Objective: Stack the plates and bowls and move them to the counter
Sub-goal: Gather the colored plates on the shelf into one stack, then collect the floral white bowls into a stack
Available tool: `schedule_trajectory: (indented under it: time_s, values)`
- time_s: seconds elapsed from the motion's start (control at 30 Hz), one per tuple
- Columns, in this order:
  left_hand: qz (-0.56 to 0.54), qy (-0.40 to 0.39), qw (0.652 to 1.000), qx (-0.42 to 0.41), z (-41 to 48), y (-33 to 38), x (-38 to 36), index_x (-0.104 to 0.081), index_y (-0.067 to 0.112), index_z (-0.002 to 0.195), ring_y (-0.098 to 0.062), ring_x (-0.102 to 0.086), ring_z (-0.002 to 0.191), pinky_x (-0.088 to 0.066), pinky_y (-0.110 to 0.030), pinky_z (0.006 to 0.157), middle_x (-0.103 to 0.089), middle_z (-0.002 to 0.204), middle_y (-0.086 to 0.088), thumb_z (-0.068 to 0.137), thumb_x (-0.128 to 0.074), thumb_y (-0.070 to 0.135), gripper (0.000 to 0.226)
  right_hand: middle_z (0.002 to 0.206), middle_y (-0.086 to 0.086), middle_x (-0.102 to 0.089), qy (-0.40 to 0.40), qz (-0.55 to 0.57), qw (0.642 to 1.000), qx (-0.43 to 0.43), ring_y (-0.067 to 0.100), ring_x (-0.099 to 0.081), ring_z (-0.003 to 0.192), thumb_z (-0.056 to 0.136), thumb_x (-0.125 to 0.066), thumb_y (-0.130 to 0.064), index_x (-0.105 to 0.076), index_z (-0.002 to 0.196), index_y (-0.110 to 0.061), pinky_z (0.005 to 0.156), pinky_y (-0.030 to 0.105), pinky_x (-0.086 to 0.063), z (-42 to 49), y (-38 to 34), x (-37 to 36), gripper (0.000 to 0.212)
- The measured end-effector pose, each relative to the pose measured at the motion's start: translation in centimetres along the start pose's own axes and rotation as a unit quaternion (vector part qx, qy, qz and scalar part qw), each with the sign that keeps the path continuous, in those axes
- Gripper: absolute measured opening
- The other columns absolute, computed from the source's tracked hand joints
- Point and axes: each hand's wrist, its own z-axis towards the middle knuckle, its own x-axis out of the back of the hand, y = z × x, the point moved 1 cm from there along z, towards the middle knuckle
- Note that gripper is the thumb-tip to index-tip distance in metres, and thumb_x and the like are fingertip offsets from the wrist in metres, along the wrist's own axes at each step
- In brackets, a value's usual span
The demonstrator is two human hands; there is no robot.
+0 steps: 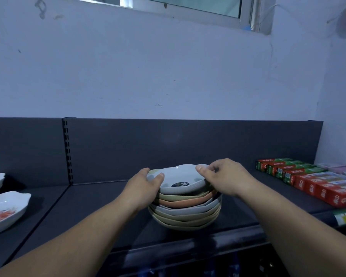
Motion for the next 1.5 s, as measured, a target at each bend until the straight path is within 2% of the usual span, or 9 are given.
schedule_trajectory:
  time_s: [0.13,0.37,0.57,0.7,0.83,1.03,1.27,1.37,1.5]
  values:
    - [-0.002,0.007,1.0,-0.003,-0.1,-0.1,-0.3,-0.028,0.016,0.149,-0.02,-0.032,0.14,-0.027,-0.032,0.113,-0.03,0.154,-0.001,0.093,-0.048,0.046,0.066,0.105,0.005,-0.072,0.007,-0.018,1.0,-0.003,0.019,-0.064,0.098,0.088,-0.049,-0.064,-0.07,0.107,-0.01,0.087,0.033,-0.053,-0.1,0.2,0.3,0.061]
    - [0.011,0.043,0.999,-0.008,-0.8,-0.4,-0.2,-0.031,0.016,0.147,-0.018,-0.034,0.138,-0.028,-0.035,0.114,-0.035,0.152,-0.002,0.093,-0.047,0.046,0.064,0.127,-0.007,-0.062,0.029,-0.01,0.999,0.031,0.017,-0.056,0.118,0.086,-0.053,-0.065,-0.063,0.123,-0.025,0.09,0.029,-0.046,-0.2,0.1,0.7,0.055]
    - [0.028,0.112,0.993,0.002,-2.4,-0.8,0.9,-0.037,0.017,0.144,-0.019,-0.04,0.134,-0.031,-0.035,0.112,-0.041,0.148,-0.004,0.094,-0.048,0.043,0.058,0.118,-0.011,-0.065,0.033,0.02,0.994,0.101,0.013,-0.057,0.113,0.086,-0.053,-0.065,-0.066,0.115,-0.029,0.088,0.031,-0.049,-0.4,-2.0,-0.1,0.049]
    - [0.044,0.144,0.988,0.021,-4.3,-1.7,2.0,-0.038,0.021,0.143,-0.02,-0.037,0.136,-0.032,-0.033,0.111,-0.039,0.149,-0.004,0.091,-0.053,0.044,0.059,0.11,-0.016,-0.066,0.009,0.047,0.988,0.144,0.002,-0.06,0.091,0.086,-0.053,-0.064,-0.067,0.109,-0.031,0.089,0.034,-0.05,-0.8,-3.8,-1.5,0.043]
    - [0.063,0.153,0.985,0.04,-5.9,-3.0,3.4,-0.038,0.022,0.143,-0.02,-0.038,0.135,-0.032,-0.032,0.11,-0.039,0.149,-0.003,0.089,-0.057,0.044,0.061,0.12,-0.013,-0.065,-0.015,0.06,0.981,0.185,0.011,-0.056,0.115,0.087,-0.055,-0.061,-0.067,0.114,-0.029,0.087,0.027,-0.043,-1.2,-5.9,-3.3,0.044]
    - [0.067,0.176,0.98,0.059,-8.0,-5.2,7.5,-0.038,0.022,0.144,-0.017,-0.039,0.134,-0.033,-0.029,0.11,-0.04,0.149,0.0,0.088,-0.058,0.044,0.063,0.117,-0.015,-0.066,-0.05,0.086,0.971,0.218,0.009,-0.058,0.112,0.086,-0.057,-0.061,-0.067,0.116,-0.03,0.083,0.024,-0.041,-2.1,-10.0,-6.1,0.044]
    - [0.074,0.175,0.979,0.068,-9.5,-8.9,12.5,-0.043,0.021,0.141,-0.013,-0.041,0.133,-0.032,-0.028,0.111,-0.043,0.146,0.003,0.086,-0.062,0.042,0.061,0.114,-0.013,-0.067,-0.081,0.097,0.961,0.245,0.009,-0.06,0.108,0.084,-0.06,-0.06,-0.067,0.114,-0.032,0.094,0.027,-0.047,-2.9,-15.9,-10.2,0.042]
    - [0.076,0.176,0.979,0.071,-9.6,-10.3,15.0,-0.043,0.019,0.14,-0.01,-0.043,0.131,-0.03,-0.018,0.103,-0.046,0.143,0.005,0.088,-0.061,0.038,0.059,0.115,-0.013,-0.066,-0.099,0.094,0.959,0.249,0.008,-0.059,0.108,0.084,-0.06,-0.06,-0.066,0.116,-0.032,0.092,0.027,-0.047,-3.0,-18.2,-12.2,0.043]
    - [0.067,0.173,0.979,0.08,-9.4,-12.3,18.0,-0.045,0.018,0.14,-0.01,-0.043,0.131,-0.032,-0.028,0.111,-0.047,0.143,0.005,0.088,-0.061,0.038,0.058,0.116,-0.013,-0.066,-0.115,0.097,0.958,0.243,0.009,-0.059,0.108,0.084,-0.059,-0.06,-0.065,0.117,-0.032,0.092,0.029,-0.048,-3.1,-21.0,-14.6,0.044]
